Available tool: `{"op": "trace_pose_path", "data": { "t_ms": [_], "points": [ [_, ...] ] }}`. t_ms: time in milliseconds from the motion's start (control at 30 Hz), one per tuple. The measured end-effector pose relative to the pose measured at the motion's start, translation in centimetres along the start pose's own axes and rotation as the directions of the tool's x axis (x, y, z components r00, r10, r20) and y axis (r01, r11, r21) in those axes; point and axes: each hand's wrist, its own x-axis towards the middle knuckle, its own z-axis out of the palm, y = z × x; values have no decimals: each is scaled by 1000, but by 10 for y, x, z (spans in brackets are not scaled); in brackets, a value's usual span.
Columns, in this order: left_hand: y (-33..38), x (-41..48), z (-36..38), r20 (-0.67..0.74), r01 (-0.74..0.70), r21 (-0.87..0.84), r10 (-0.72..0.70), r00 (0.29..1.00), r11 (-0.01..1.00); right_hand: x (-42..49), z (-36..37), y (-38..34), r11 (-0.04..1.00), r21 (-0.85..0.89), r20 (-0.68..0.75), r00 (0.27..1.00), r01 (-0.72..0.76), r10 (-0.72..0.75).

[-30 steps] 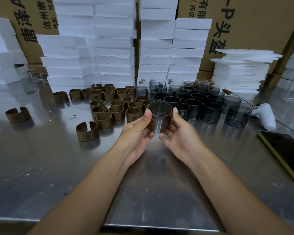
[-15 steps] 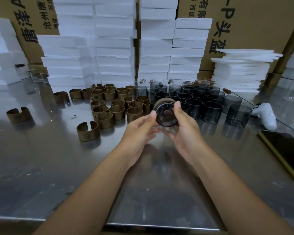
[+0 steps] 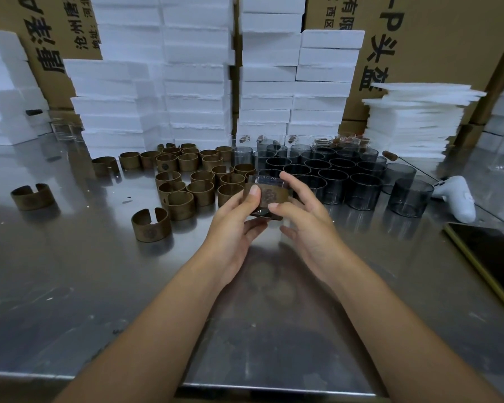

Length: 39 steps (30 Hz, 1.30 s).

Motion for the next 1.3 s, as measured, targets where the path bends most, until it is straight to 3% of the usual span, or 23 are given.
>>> {"op": "trace_pose_path", "data": {
  "t_ms": [300,400,600,700,833,900,1000,1100,1300],
  "points": [
    [0,-1,2,23,92,101,-95,995,991,2,-3,6,997,-74,-139,990,17,-27],
    [-1,0,2,-20,66,131,-64,998,989,6,-10,8,994,-110,-207,977,25,-48],
    [-7,2,-2,-177,-7,249,52,983,968,14,-33,11,910,-415,-456,867,-9,-200],
    [-11,2,-4,-179,-16,295,72,981,955,16,-41,13,857,-513,-527,807,-52,-266],
    [-12,4,-8,-159,9,344,49,986,939,17,-49,15,787,-575,-659,696,-221,-286],
    [-11,5,-9,-129,14,388,39,991,922,17,-50,16,738,-620,-663,680,-265,-314],
    [-10,8,-12,-100,9,448,40,994,894,18,-55,17,700,-651,-650,691,-293,-316],
    [-8,12,-16,-98,6,444,42,994,896,21,-63,17,667,-689,-590,754,-283,-289],
    [-8,21,-20,-56,-9,449,38,998,893,32,-72,14,477,-812,-483,847,-338,-222]
  ]
}}
